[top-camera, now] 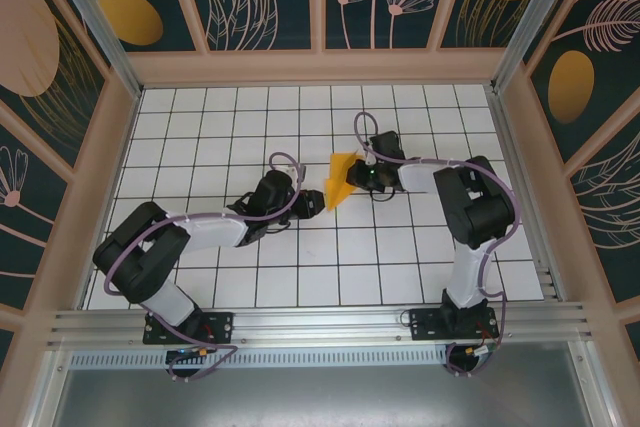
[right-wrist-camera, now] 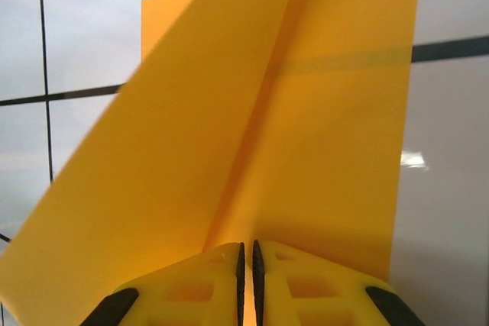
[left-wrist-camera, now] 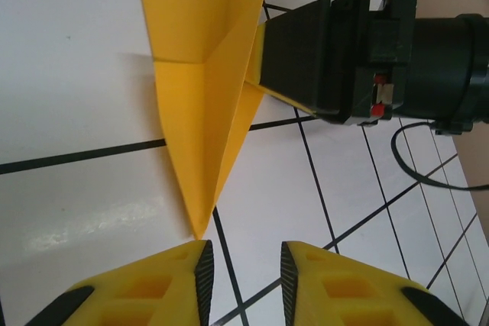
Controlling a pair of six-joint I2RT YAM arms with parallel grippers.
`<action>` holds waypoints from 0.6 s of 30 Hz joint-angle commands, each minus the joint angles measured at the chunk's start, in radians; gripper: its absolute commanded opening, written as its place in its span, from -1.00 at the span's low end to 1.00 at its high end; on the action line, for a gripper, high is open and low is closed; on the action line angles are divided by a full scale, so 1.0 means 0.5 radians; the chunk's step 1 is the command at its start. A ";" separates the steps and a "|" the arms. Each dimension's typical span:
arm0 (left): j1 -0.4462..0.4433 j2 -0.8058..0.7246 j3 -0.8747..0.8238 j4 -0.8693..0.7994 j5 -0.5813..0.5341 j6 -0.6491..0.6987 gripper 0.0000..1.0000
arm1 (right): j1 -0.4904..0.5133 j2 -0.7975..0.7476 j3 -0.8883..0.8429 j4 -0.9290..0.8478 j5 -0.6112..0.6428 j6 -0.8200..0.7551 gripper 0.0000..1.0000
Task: Fold a paper plane with a square sheet of paper (pick it up from the middle)
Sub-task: Fourth fold the wing at the center of the table.
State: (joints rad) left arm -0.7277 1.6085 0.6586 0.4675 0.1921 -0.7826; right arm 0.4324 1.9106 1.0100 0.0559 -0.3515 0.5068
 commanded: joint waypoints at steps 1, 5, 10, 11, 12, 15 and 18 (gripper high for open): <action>-0.008 0.071 0.044 0.093 -0.034 0.027 -0.29 | 0.148 -0.022 -0.126 -0.197 0.005 0.136 -0.70; -0.008 0.170 0.066 0.127 0.003 0.040 -0.24 | 0.237 -0.097 -0.210 -0.215 0.007 0.262 -0.71; -0.009 0.273 0.090 0.091 -0.037 0.063 -0.23 | 0.309 -0.146 -0.237 -0.219 -0.009 0.335 -0.72; -0.008 0.287 0.092 0.089 -0.038 0.065 -0.24 | 0.310 -0.153 -0.239 -0.222 -0.012 0.336 -0.72; -0.009 0.296 0.097 0.084 -0.035 0.066 -0.26 | 0.309 -0.156 -0.238 -0.224 -0.015 0.338 -0.72; -0.010 0.339 0.114 0.083 0.001 0.066 -0.35 | 0.310 -0.166 -0.241 -0.215 -0.042 0.338 -0.73; -0.008 0.395 0.133 0.087 0.052 0.065 -0.47 | 0.309 -0.183 -0.252 -0.178 -0.082 0.331 -0.73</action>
State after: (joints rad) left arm -0.7277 1.7790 0.6983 0.4946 0.1989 -0.7628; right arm 0.5743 1.8366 0.9192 0.0452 -0.3542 0.6590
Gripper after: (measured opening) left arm 0.274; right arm 0.137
